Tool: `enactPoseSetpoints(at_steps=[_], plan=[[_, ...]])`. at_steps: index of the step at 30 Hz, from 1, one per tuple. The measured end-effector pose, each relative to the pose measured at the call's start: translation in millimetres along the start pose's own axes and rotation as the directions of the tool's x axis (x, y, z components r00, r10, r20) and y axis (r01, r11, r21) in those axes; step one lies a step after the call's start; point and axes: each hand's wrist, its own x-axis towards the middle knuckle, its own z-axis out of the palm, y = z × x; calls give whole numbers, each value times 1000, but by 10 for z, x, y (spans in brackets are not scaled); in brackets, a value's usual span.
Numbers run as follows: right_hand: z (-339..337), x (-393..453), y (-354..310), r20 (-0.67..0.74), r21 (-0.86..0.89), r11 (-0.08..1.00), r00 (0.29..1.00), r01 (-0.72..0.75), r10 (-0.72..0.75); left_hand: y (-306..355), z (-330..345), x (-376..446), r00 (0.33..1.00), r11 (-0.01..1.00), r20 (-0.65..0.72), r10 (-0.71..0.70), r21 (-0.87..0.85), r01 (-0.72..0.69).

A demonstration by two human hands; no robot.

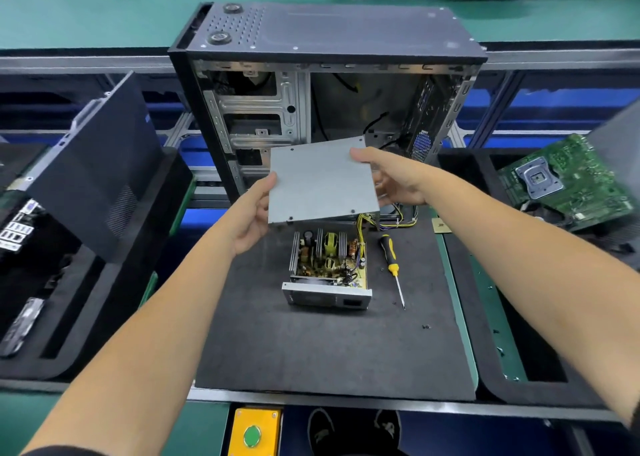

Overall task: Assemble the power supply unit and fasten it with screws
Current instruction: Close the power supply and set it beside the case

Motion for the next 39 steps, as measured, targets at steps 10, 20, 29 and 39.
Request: enactPoseSetpoints(at_steps=[10,20,29,39], plan=[[355,-39,-70,-21,14,999,999,-50,50,2,-225,-48,996,994,-63,-65,-93,59],[448,-22,-143,-49,-177,981,996,-78,70,-71,-232,-49,987,993,-136,-81,-96,68],[261,-23,228,-236,-665,719,970,-204,58,-230,-415,-44,941,985,-292,-171,-74,156],[206,247,304,-302,-391,867,933,-309,197,-374,-409,-10,941,964,-217,-260,-12,264]])
